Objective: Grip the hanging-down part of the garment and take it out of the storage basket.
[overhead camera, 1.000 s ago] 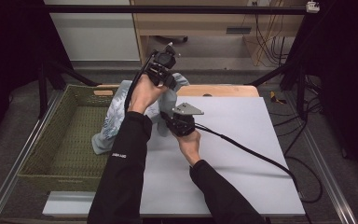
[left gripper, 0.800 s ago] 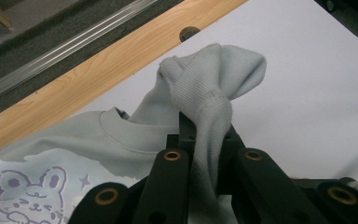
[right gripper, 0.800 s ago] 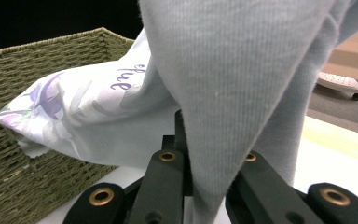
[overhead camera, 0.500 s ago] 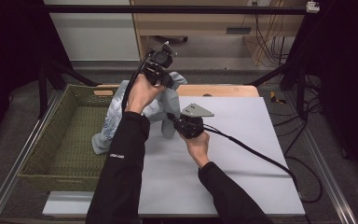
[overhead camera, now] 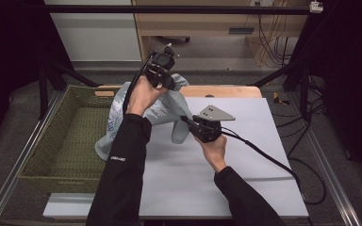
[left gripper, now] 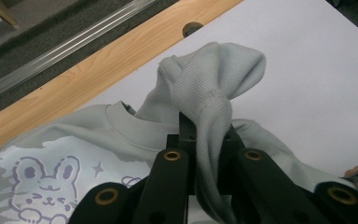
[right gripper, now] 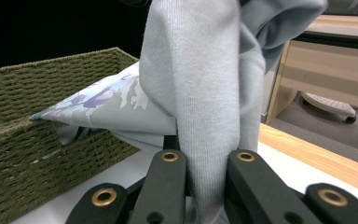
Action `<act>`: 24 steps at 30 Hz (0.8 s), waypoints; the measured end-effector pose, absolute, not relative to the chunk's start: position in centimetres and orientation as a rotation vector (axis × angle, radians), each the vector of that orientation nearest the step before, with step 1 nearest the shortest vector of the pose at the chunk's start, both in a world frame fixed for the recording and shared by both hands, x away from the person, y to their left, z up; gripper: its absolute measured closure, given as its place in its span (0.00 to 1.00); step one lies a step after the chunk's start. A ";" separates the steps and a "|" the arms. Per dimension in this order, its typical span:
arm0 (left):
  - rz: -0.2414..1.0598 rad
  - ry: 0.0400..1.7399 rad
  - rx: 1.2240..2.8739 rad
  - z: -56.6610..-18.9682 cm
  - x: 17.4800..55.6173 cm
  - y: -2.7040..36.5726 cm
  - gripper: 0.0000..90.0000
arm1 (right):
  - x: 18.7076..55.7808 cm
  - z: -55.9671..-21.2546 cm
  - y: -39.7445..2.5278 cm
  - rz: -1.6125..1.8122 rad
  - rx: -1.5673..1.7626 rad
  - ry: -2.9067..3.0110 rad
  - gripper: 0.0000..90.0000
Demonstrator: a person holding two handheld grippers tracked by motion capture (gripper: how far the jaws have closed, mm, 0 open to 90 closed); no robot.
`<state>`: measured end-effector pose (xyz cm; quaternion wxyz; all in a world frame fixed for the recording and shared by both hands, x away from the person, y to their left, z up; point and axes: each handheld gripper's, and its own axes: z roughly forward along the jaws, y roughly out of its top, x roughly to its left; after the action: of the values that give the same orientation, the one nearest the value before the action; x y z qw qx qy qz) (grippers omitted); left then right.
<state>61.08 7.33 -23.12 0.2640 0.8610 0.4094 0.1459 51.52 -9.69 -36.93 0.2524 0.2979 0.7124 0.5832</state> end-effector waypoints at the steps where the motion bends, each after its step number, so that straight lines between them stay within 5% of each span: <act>1: 0.389 1.104 2.326 -23.2 61.0 7.3 0.94 | 51.1 -36.6 -10.3 1.574 0.816 1.937 0.98; 24: 0.355 1.049 2.330 -23.2 59.2 5.5 0.94 | 49.2 -33.0 -15.3 1.490 0.813 1.829 0.98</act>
<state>59.17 5.48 -23.17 0.2772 0.8677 0.3908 0.1321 49.20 -15.29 -32.99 0.3176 0.3089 0.6949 0.5664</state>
